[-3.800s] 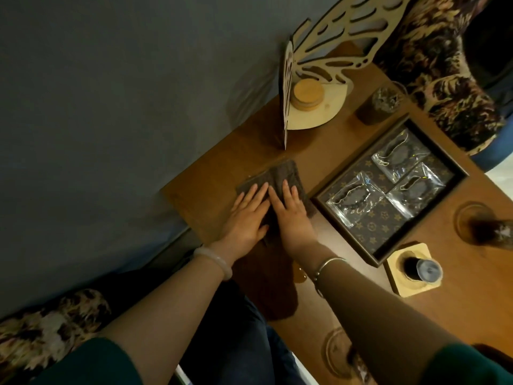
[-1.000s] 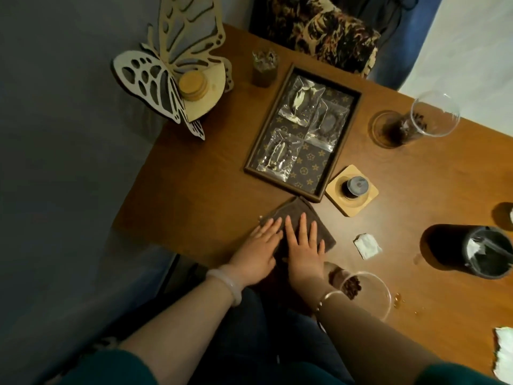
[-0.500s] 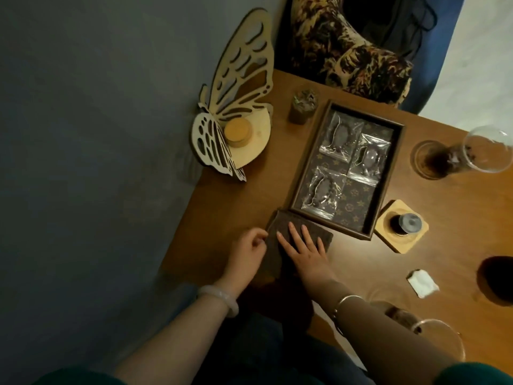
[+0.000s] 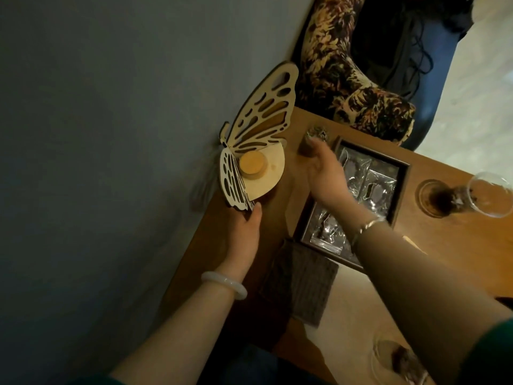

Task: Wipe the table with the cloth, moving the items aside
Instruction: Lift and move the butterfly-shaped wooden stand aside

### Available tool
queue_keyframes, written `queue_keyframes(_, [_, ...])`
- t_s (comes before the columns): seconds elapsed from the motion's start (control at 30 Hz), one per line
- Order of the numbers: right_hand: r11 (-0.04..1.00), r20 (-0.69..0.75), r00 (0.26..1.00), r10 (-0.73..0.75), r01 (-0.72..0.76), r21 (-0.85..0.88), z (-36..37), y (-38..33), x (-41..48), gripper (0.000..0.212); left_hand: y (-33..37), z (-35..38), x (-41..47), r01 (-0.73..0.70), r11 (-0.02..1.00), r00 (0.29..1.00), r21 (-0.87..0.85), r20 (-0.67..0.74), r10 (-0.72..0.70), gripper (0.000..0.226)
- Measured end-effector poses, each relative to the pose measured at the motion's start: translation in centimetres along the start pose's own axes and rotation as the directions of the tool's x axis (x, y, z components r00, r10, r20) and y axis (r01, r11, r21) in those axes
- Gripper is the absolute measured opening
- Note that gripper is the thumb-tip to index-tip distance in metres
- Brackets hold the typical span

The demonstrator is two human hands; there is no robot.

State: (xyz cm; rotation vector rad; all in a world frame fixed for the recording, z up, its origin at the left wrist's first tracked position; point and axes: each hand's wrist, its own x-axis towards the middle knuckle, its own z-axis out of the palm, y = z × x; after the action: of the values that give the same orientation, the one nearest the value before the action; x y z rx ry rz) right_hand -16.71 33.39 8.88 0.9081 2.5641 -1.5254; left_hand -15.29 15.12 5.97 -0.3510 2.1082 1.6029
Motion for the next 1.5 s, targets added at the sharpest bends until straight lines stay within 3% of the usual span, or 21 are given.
queue_keyframes(0.17, [0.995, 0.151, 0.985, -0.085, 0.078, 0.055, -1.0, -5.7, 3.0, 0.07, 0.9, 0.4, -0.4, -0.114, 0.992, 0.991, 0.062, -0.07, 0.118, 0.014])
queue_keyframes(0.27, [0.987, 0.22, 0.97, -0.106, 0.076, 0.139, -0.9, -6.3, 3.3, 0.072, 0.9, 0.4, -0.7, -0.139, 0.985, 0.98, 0.099, -0.131, 0.152, 0.018])
queue_keyframes(0.43, [0.981, 0.219, 0.973, -0.079, 0.036, 0.192, -0.9, -5.9, 2.3, 0.073, 0.8, 0.0, -1.2, -0.102, 0.991, 0.973, 0.084, -0.2, 0.117, 0.023])
queue_keyframes(0.67, [0.972, 0.151, 0.987, -0.057, 0.021, 0.232, -0.1, -4.3, -2.1, 0.062, -1.4, -2.6, -5.5, -0.129, 0.98, 0.972, 0.151, -0.177, 0.155, 0.015])
queue_keyframes(0.9, [0.975, 0.248, 0.966, -0.074, 0.018, 0.222, 2.4, -3.1, -7.1, 0.043, -4.8, -5.7, -11.3, -0.038, 0.994, 0.942, 0.104, -0.329, 0.071, 0.016])
queue_keyframes(1.2, [0.988, 0.4, 0.911, -0.098, 0.039, 0.152, 4.7, -2.8, -11.8, 0.043, -8.0, -8.2, -15.4, -0.068, 0.995, 0.901, -0.074, -0.434, 0.029, 0.019])
queue_keyframes(1.5, [0.983, 0.457, 0.882, -0.116, 0.035, 0.182, 5.0, -3.2, -12.4, 0.054, -8.9, -8.8, -15.4, -0.106, 0.989, 0.881, -0.1, -0.471, 0.047, 0.019])
